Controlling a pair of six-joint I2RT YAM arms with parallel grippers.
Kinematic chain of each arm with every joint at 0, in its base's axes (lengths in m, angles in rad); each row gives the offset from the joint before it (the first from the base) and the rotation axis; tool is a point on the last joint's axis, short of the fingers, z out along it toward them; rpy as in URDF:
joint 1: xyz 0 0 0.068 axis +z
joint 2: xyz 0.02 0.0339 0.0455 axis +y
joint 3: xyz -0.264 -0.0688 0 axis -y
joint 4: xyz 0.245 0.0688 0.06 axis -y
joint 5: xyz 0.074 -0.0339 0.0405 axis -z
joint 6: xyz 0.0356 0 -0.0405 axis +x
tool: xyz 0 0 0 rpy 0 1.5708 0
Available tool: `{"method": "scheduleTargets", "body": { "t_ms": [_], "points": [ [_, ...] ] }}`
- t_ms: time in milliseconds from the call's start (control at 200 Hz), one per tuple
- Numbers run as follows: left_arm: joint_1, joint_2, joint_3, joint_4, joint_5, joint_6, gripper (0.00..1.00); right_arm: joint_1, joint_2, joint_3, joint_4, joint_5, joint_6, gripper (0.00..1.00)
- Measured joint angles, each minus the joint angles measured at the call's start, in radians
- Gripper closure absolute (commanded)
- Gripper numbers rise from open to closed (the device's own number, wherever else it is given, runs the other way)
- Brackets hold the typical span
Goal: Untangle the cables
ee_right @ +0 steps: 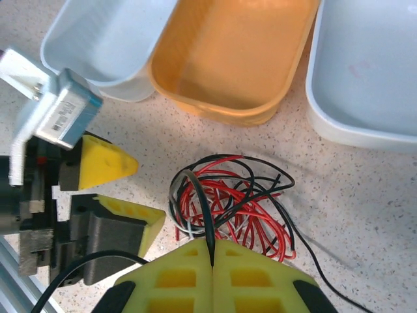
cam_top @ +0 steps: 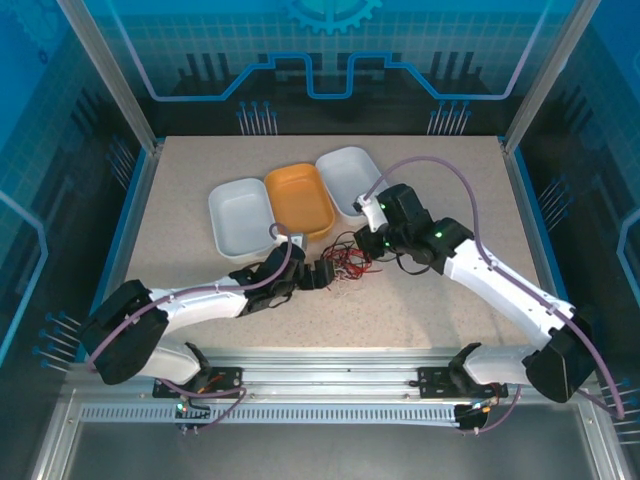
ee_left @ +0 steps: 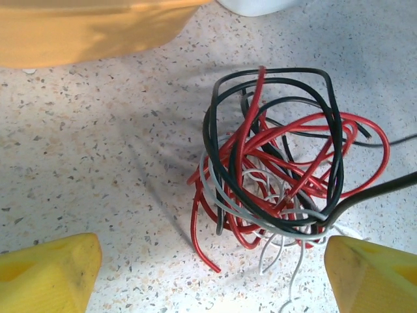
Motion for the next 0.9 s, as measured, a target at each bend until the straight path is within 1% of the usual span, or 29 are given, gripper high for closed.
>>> {"method": "scheduleTargets", "body": {
  "t_ms": [20, 45, 135, 230, 515, 900],
  "points": [
    [0.0, 0.0, 0.0, 0.002, 0.004, 0.003, 0.02, 0.003, -0.004, 0.006, -0.005, 0.007, 0.0, 1.0],
    [0.0, 0.0, -0.001, 0.006, 0.01, 0.007, 0.01, 0.007, -0.009, 0.014, -0.011, 0.014, 0.0, 1.0],
    [0.0, -0.015, -0.017, 0.036, 0.03, 0.007, 0.01, 0.019, -0.029, 0.041, -0.029, 0.042, 0.0, 1.0],
    [0.0, -0.064, -0.051, 0.056, 0.045, 0.008, 0.01, 0.021, -0.057, 0.063, -0.045, 0.068, 0.0, 1.0],
    [0.002, -0.209, -0.09, 0.05, 0.035, 0.023, 0.01, 0.026, -0.157, 0.121, -0.07, 0.104, 0.001, 1.0],
    [0.01, -0.242, -0.09, 0.019, 0.008, 0.025, 0.01, 0.026, -0.263, 0.238, -0.108, 0.108, -0.005, 1.0]
  ]
}}
